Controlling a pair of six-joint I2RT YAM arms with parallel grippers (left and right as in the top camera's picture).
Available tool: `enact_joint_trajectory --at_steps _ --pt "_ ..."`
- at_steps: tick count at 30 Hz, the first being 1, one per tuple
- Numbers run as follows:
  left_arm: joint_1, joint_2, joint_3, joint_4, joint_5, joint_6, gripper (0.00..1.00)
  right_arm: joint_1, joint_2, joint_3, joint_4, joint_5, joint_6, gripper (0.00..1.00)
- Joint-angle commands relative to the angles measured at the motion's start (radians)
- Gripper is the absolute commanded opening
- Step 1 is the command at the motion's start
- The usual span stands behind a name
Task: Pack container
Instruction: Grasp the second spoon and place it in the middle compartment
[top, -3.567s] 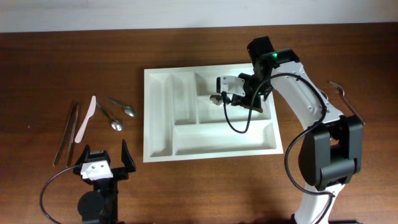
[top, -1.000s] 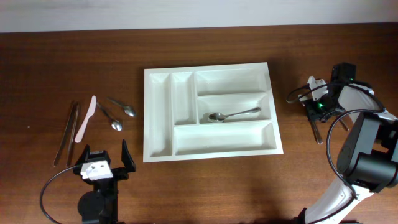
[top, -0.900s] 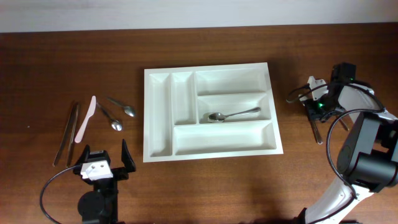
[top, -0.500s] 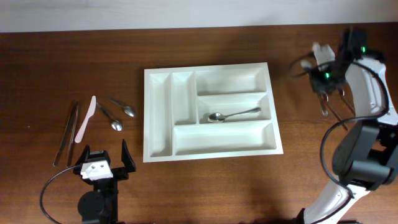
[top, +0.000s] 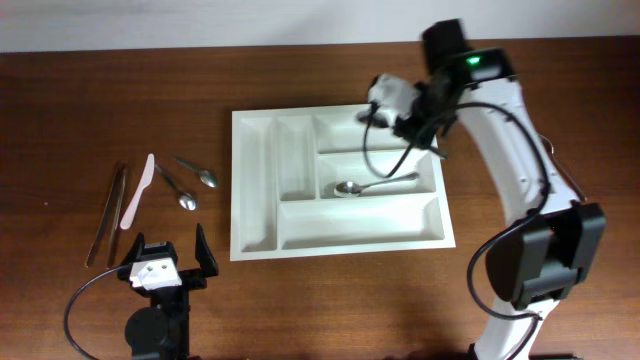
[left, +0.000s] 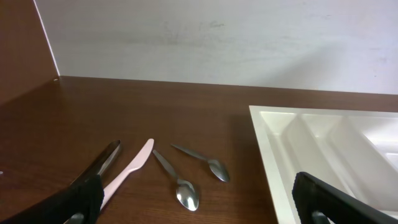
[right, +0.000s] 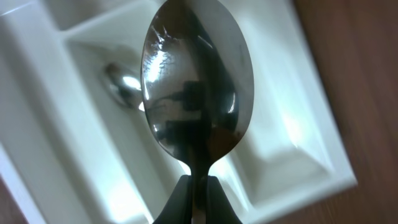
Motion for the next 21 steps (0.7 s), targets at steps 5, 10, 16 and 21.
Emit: enact_joint_trajectory --at_steps 5,10,16,21 --pt "0.005 -0.009 -0.006 0.004 0.011 0.012 0.99 0.043 0.009 -0.153 0.074 -0.016 -0.093 0.04" --pt "0.005 -0.009 -0.006 0.004 0.011 0.012 0.99 0.042 0.009 -0.277 0.16 -0.016 -0.148 0.04" --pt "0.005 -0.009 -0.006 0.004 0.011 0.012 0.99 0.042 0.009 -0.39 0.316 -0.018 -0.148 0.04" --pt "0.005 -0.009 -0.006 0.004 0.011 0.012 0.99 0.042 0.009 -0.414 0.376 -0.02 -0.147 0.04"
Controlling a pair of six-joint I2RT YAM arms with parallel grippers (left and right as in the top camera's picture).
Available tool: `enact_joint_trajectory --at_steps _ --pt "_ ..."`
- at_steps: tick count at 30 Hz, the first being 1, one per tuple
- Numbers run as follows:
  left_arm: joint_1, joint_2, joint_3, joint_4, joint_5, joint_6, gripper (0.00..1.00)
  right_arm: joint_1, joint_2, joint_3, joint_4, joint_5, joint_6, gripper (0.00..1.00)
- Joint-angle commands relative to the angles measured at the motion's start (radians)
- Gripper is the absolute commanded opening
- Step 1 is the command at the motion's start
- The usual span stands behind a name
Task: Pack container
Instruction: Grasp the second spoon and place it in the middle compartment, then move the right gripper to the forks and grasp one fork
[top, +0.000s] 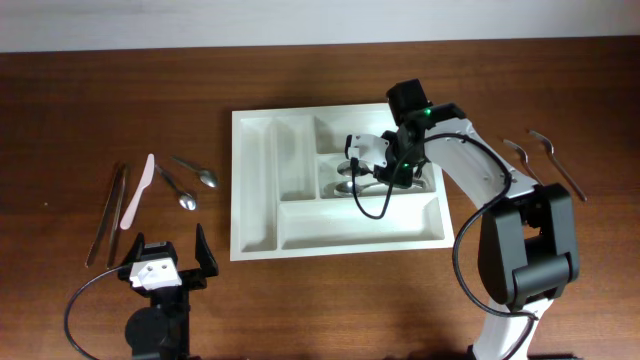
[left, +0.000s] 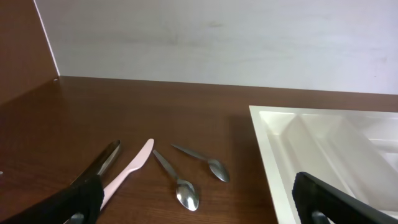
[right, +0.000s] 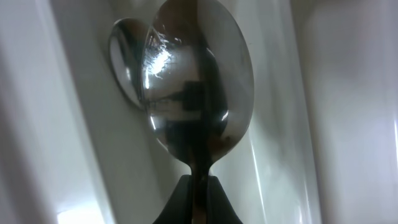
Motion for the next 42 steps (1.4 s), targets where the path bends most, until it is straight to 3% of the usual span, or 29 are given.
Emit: enact_joint_trajectory --at_steps 1,2,4,7,10,19,25,31,37,42 --pt "0.005 -0.009 -0.006 0.004 0.011 0.012 0.99 0.0 0.004 -0.006 0.016 -0.021 -0.009 0.1" --pt "0.005 -0.009 -0.006 0.004 0.011 0.012 0.99 0.0 0.004 -0.006 0.019 -0.021 -0.009 0.13" --pt "0.005 -0.009 -0.006 0.004 0.011 0.012 0.99 0.0 0.003 -0.006 0.019 -0.021 -0.002 0.48" --pt "0.005 -0.009 -0.006 0.004 0.011 0.012 0.99 -0.001 0.0 0.01 0.018 -0.021 0.06 0.62" --pt "0.005 -0.009 -0.006 0.004 0.011 0.012 0.99 -0.008 -0.018 0.056 -0.002 -0.018 0.174 0.68" --pt "0.005 -0.009 -0.006 0.004 0.011 0.012 0.99 -0.182 -0.074 0.282 -0.176 0.284 0.615 0.73" --pt "0.005 -0.009 -0.006 0.004 0.011 0.012 0.99 -0.375 -0.069 0.293 -0.206 0.325 0.62 0.73" --pt "0.005 -0.009 -0.006 0.004 0.011 0.012 0.99 -0.557 -0.012 0.282 -0.177 0.317 0.59 0.63" --pt "0.005 -0.009 -0.006 0.004 0.011 0.012 0.99 -0.642 0.076 0.282 -0.15 0.251 0.59 0.52" --pt "0.005 -0.009 -0.006 0.004 0.011 0.012 0.99 -0.658 0.169 0.282 -0.132 0.234 0.602 0.48"
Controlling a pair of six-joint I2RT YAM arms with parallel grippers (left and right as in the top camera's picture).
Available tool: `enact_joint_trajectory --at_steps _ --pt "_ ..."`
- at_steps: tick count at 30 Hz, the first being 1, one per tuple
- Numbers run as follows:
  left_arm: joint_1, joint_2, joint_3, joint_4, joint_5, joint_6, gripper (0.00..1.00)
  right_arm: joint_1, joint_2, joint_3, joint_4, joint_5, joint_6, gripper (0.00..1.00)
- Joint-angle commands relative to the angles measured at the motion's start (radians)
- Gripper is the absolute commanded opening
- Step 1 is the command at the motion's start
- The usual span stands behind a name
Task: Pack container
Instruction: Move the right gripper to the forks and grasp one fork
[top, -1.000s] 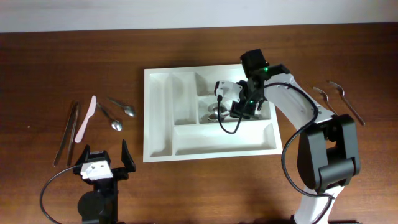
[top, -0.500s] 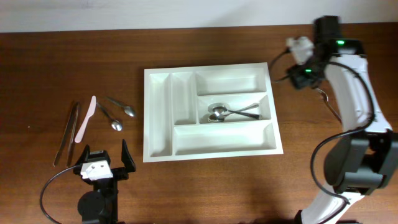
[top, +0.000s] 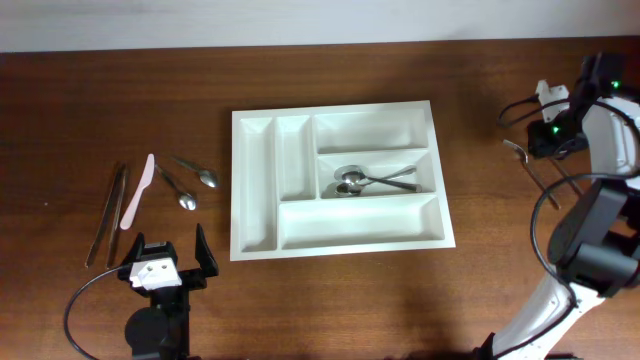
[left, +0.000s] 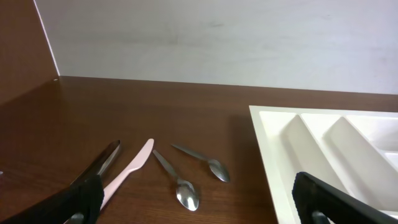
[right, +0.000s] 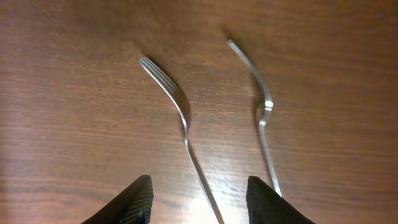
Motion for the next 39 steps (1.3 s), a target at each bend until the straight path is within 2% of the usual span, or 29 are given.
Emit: enact_joint_trajectory --at_steps 1,5,9,15,17,19,31,33,39 --pt "0.005 -0.009 -0.006 0.004 0.011 0.012 0.99 -0.001 0.072 -0.006 0.013 -0.034 0.028 0.48" --pt "0.005 -0.009 -0.006 0.004 0.011 0.012 0.99 0.001 0.119 -0.006 0.026 -0.053 0.035 0.47" --pt "0.005 -0.009 -0.006 0.004 0.011 0.012 0.99 0.001 0.148 -0.006 0.034 -0.058 0.037 0.41" --pt "0.005 -0.009 -0.006 0.004 0.011 0.012 0.99 0.0 0.177 -0.006 0.041 -0.061 0.065 0.25" --pt "0.005 -0.009 -0.006 0.004 0.011 0.012 0.99 0.0 0.18 -0.006 0.042 -0.064 0.07 0.14" --pt "0.005 -0.009 -0.006 0.004 0.011 0.012 0.99 0.0 0.181 -0.006 0.042 -0.064 0.077 0.09" --pt "0.005 -0.009 -0.006 0.004 0.011 0.012 0.99 0.0 0.182 -0.006 0.04 -0.087 0.096 0.04" --pt "0.005 -0.009 -0.006 0.004 0.011 0.012 0.99 0.001 0.18 0.0 0.04 -0.094 0.143 0.04" --pt "0.005 -0.009 -0.006 0.004 0.011 0.012 0.99 0.027 0.147 0.12 -0.04 -0.157 0.207 0.04"
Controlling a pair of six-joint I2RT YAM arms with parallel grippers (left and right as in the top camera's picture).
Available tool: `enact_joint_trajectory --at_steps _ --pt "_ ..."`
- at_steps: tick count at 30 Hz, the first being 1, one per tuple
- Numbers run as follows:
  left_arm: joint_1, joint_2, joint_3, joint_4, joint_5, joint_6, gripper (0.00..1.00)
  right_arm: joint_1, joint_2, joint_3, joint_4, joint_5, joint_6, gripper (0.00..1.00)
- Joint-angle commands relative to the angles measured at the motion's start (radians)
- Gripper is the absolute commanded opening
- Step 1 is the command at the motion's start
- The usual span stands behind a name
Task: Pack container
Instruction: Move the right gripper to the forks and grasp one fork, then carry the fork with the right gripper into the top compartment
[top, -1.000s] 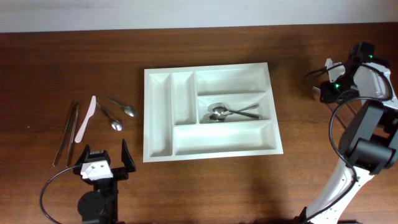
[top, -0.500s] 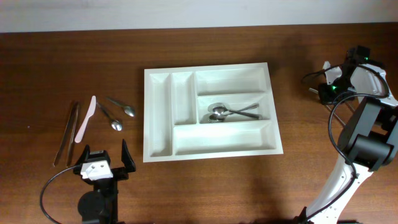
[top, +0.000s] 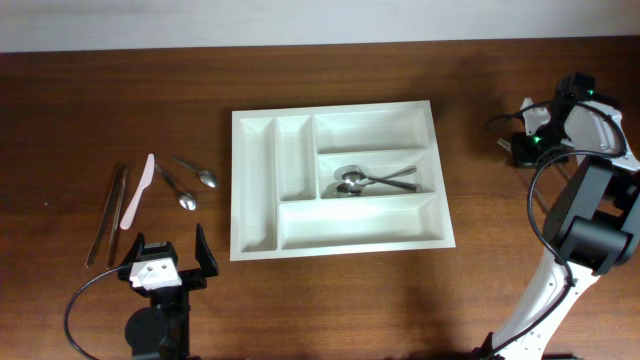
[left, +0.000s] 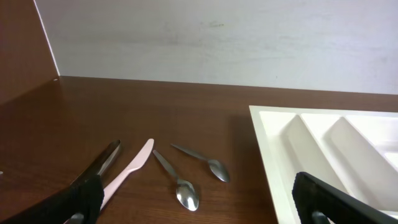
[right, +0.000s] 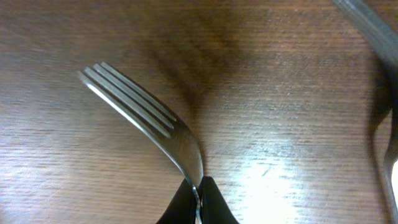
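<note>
The white cutlery tray (top: 258, 190) sits mid-table, with two spoons (top: 365, 181) in its middle right compartment. At the table's far right, my right gripper (top: 522, 148) (right: 199, 194) is shut on the neck of a steel fork (right: 140, 109), low over the wood with the tines pointing away from the camera. A second fork (right: 390, 158) lies just right of it. My left gripper (top: 170, 262) (left: 196, 202) rests open and empty at the front left. Ahead of it lie a pink knife (left: 129, 170) and two small spoons (left: 179, 184).
A pair of dark metal sticks or tongs (top: 108, 212) lies left of the pink knife (top: 137, 190). The right arm's cable hangs near the table's right edge. A pale wall (left: 217, 43) runs along the back of the table.
My right gripper was open above two forks on the right side of the table. Now it is lower and shut on the left fork. The left arm has not moved.
My right gripper held a spoon above the tray's back right, with one spoon in the middle compartment. Then it held the spoon low over that compartment. Later both spoons lay there and the gripper stood open over the forks. Now it grips one fork.
</note>
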Motion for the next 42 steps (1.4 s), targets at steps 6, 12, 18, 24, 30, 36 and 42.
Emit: enact_joint_trajectory --at_steps 6,12,18,24,30,36,42 --pt "0.005 -0.009 -0.006 0.004 0.011 0.012 0.99 0.101 -0.084 0.273 -0.132 -0.179 0.151 0.04" --pt "0.005 -0.009 -0.006 0.004 0.011 0.012 0.99 0.239 -0.121 0.425 -0.211 -0.236 0.255 0.04" --pt "0.005 -0.009 -0.006 0.004 0.011 0.012 0.99 0.397 -0.12 0.471 -0.174 -0.222 0.78 0.04" --pt "0.005 -0.009 -0.006 0.004 0.011 0.012 0.99 0.554 -0.118 0.471 -0.059 -0.127 1.162 0.04" --pt "0.005 -0.009 -0.006 0.004 0.011 0.012 0.99 0.67 -0.116 0.471 -0.042 0.072 1.607 0.04" --pt "0.005 -0.009 -0.006 0.004 0.011 0.012 0.99 0.749 -0.11 0.435 -0.042 0.256 2.032 0.04" --pt "0.005 -0.009 -0.006 0.004 0.011 0.012 0.99 0.747 -0.108 0.352 -0.023 0.262 2.25 0.04"
